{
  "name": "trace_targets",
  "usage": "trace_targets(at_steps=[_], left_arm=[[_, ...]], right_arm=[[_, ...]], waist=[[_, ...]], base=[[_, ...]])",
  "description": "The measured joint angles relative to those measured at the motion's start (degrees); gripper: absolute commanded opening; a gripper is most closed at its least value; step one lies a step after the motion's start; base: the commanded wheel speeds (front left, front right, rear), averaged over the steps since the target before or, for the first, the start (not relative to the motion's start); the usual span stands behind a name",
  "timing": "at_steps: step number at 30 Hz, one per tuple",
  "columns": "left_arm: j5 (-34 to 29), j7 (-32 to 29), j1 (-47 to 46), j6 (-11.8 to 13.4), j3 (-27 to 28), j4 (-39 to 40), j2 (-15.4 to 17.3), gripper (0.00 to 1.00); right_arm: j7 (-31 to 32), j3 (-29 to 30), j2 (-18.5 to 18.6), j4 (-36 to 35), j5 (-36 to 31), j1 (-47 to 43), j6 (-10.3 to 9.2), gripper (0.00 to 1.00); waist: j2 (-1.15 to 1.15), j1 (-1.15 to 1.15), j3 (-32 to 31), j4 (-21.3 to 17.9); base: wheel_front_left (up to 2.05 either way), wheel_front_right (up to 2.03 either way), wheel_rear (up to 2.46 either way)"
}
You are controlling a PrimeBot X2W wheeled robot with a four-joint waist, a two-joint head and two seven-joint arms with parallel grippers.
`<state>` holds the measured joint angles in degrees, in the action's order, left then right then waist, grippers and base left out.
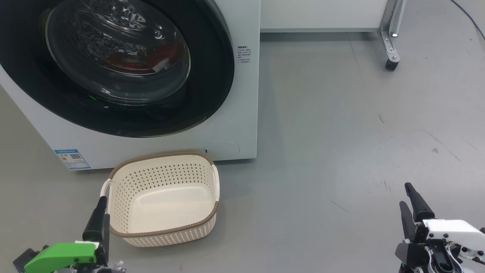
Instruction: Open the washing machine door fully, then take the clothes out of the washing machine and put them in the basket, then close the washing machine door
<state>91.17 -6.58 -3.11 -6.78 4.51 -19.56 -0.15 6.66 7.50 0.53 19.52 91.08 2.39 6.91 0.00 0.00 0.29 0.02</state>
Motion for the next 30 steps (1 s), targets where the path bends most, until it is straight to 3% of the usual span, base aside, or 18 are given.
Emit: trace_targets(at_steps=[17,30], left_arm=[[-5.23,4.21,-1.47,0.00,-3.19,0.54,1.31,1.00],[-14.68,7.27,-2.81,-0.02,-7.11,-0.46,3.41,1.00]], right_arm=[[-3.12,-3.18,2.79,-0.40,-6.90,3.11,0.01,1.00],[-6.77,-7.87,5.71,0.24,-15.37,5.57,0.01,1.00]], waist=[[0.00,0.00,0.17,0.25],[0.00,0.00,0.18,0.51]], base=[[0.00,0.00,0.00],[0.00,0.00,0.00]])
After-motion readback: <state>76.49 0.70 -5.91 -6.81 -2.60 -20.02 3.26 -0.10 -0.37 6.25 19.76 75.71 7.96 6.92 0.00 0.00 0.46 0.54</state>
